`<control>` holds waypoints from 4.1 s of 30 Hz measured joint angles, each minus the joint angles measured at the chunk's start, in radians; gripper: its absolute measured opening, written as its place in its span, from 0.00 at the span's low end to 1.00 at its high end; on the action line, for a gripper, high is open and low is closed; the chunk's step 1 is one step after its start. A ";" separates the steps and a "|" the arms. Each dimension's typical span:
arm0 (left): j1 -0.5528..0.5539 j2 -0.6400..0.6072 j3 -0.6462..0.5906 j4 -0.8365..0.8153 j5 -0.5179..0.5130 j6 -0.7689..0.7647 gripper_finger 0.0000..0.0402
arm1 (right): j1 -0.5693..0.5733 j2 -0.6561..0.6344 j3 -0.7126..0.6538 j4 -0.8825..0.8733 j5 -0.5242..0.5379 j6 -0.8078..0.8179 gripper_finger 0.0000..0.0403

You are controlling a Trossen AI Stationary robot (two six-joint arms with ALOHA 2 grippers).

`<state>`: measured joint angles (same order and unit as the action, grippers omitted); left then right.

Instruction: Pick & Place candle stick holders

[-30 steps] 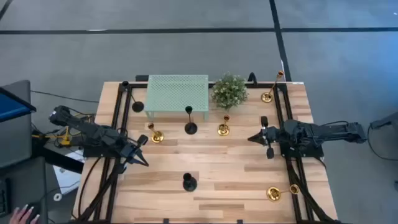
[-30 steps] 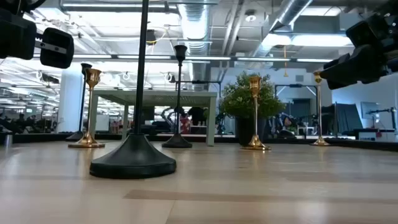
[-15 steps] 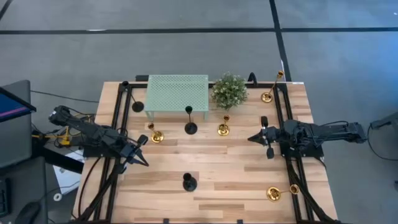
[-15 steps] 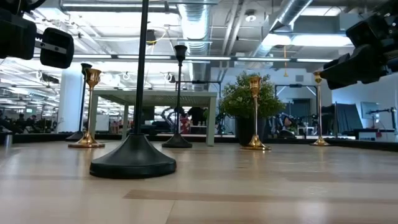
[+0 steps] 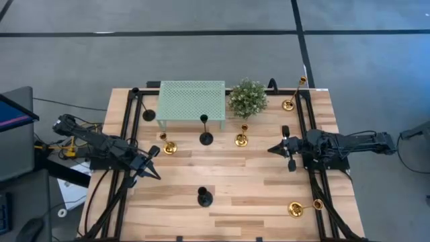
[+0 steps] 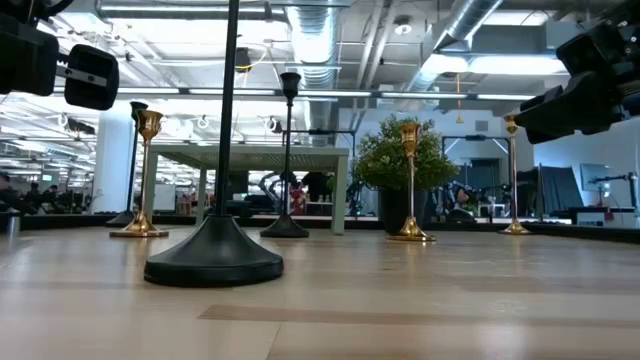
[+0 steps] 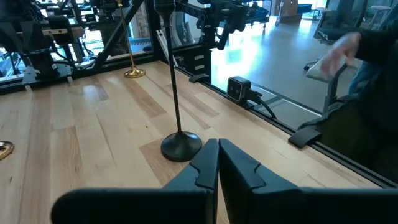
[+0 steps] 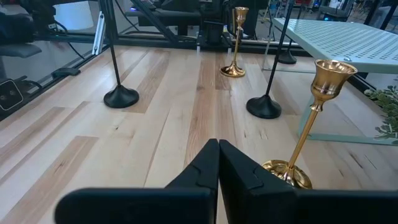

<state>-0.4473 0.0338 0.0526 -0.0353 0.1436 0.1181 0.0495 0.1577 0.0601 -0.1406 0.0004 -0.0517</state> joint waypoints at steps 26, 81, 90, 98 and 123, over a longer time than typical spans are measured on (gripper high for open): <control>0.000 0.000 0.000 0.000 0.000 0.000 0.03 | 0.000 0.000 0.000 0.000 0.000 0.000 0.00; 0.000 0.000 0.000 0.011 0.000 -0.034 0.03 | 0.001 0.000 -0.002 0.012 0.000 0.000 0.00; 0.000 0.000 0.000 0.018 0.000 -0.041 0.03 | 0.001 0.000 -0.004 0.041 0.001 0.000 0.00; 0.000 0.000 0.000 0.023 0.000 -0.041 0.03 | 0.001 0.000 -0.003 0.043 0.000 0.000 0.00; 0.000 -0.001 0.014 0.220 -0.226 -0.025 0.03 | 0.000 0.000 0.000 0.158 0.000 0.000 0.00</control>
<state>-0.4473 0.0330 0.0666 0.1842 -0.0822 0.0928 0.0494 0.1574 0.0597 0.0170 0.0006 -0.0517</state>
